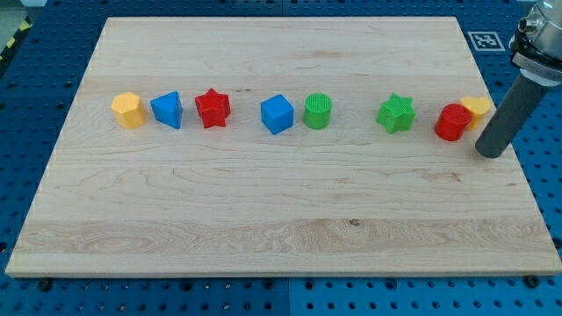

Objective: Adjust the red circle in a horizontal line

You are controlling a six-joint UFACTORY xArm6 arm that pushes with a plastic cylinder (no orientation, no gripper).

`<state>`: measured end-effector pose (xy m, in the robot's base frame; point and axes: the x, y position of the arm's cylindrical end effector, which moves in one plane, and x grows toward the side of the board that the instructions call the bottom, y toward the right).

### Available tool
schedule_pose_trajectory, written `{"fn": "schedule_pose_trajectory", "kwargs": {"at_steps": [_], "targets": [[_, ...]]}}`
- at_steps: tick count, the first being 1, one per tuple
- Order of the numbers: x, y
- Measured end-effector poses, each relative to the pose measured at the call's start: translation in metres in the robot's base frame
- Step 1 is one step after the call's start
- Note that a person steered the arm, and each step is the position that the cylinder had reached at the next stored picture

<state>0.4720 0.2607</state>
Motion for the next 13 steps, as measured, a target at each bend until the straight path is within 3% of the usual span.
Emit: {"fn": "schedule_pose_trajectory", "kwargs": {"at_steps": [9, 13], "targets": [[-0.025, -0.038], [0.016, -0.038]]}}
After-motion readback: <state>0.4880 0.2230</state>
